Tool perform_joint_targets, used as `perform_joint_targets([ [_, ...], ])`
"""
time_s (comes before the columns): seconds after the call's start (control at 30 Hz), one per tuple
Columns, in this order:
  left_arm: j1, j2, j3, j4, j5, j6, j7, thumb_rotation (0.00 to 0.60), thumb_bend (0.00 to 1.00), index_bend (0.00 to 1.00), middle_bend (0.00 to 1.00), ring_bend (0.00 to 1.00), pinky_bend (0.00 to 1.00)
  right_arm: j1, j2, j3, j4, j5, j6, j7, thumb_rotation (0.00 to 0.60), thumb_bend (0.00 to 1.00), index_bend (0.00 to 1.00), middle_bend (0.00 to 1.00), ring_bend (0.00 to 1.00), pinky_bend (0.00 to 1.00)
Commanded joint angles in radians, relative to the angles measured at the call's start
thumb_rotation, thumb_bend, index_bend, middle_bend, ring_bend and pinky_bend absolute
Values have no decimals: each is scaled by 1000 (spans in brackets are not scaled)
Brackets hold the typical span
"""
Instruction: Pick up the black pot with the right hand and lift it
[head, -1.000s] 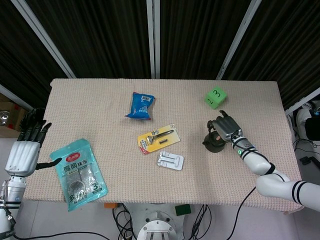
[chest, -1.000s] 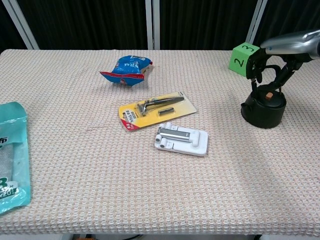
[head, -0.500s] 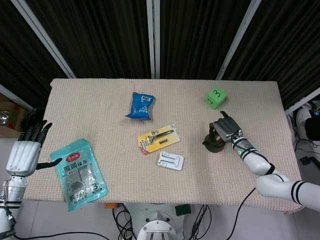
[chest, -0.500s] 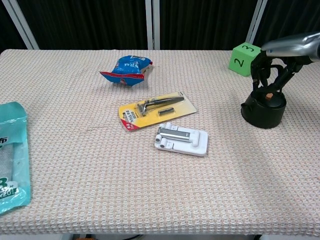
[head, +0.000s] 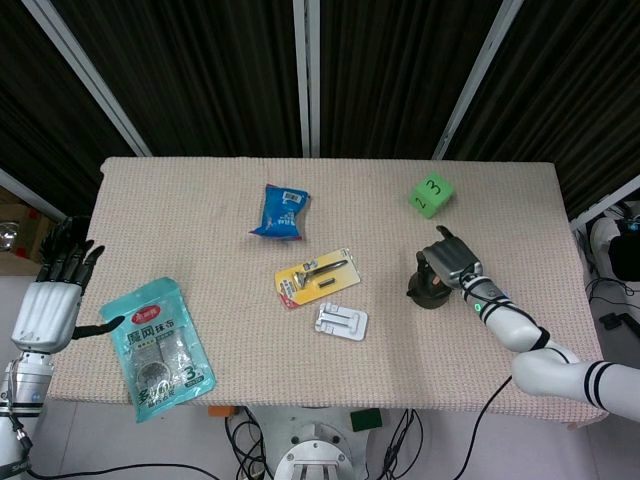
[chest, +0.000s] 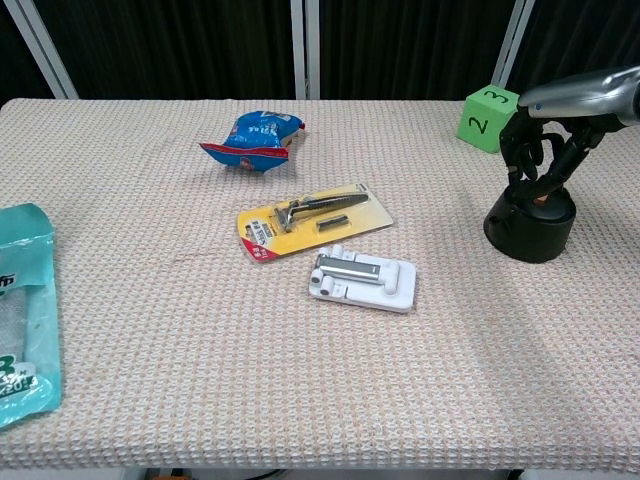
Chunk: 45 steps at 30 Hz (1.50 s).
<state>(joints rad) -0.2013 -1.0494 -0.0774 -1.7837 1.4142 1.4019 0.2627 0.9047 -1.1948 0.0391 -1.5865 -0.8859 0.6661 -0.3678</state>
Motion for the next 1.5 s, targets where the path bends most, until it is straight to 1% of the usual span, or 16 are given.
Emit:
perform_joint_targets([
  [0.03, 0, 0, 0, 0, 0, -1, 0, 419, 0, 57, 23, 19, 135, 6, 6, -7, -11, 12, 7, -12, 443, 197, 549, 521, 433, 0],
  [0.27, -1, 0, 0, 0, 2, 0, 0, 418, 0, 56, 23, 20, 135, 20, 15, -18, -30, 44, 14, -34, 443, 195, 622, 569, 496, 0],
  [0.47, 0, 0, 0, 0, 1, 1, -1, 420, 0, 57, 23, 19, 135, 34, 26, -39, -48, 71, 3, -54, 444, 191, 702, 632, 560, 0],
  [0.73, -2, 1, 0, 0, -2, -3, -1, 419, 0, 57, 23, 20, 135, 56, 39, -60, -65, 114, -12, -65, 443, 188, 764, 674, 602, 0],
  [0.9, -1, 2, 0, 0, -1, -1, -2, 420, 0, 57, 23, 20, 135, 75, 58, -63, -83, 150, -46, -43, 443, 177, 816, 712, 633, 6],
  [1.13, -3, 1, 0, 1, -2, -5, -1, 419, 0, 57, 23, 20, 135, 93, 84, -77, -109, 161, -56, -35, 438, 177, 892, 769, 677, 29],
  [1.3, -3, 1, 1, 1, -2, -6, 0, 422, 0, 57, 23, 20, 135, 102, 101, -80, -126, 168, -63, -15, 439, 177, 936, 804, 709, 68],
  [1.5, -4, 0, 1, 1, -3, -7, 1, 423, 0, 57, 23, 20, 135, 105, 117, -79, -135, 169, -73, 17, 437, 177, 1000, 875, 792, 127],
])
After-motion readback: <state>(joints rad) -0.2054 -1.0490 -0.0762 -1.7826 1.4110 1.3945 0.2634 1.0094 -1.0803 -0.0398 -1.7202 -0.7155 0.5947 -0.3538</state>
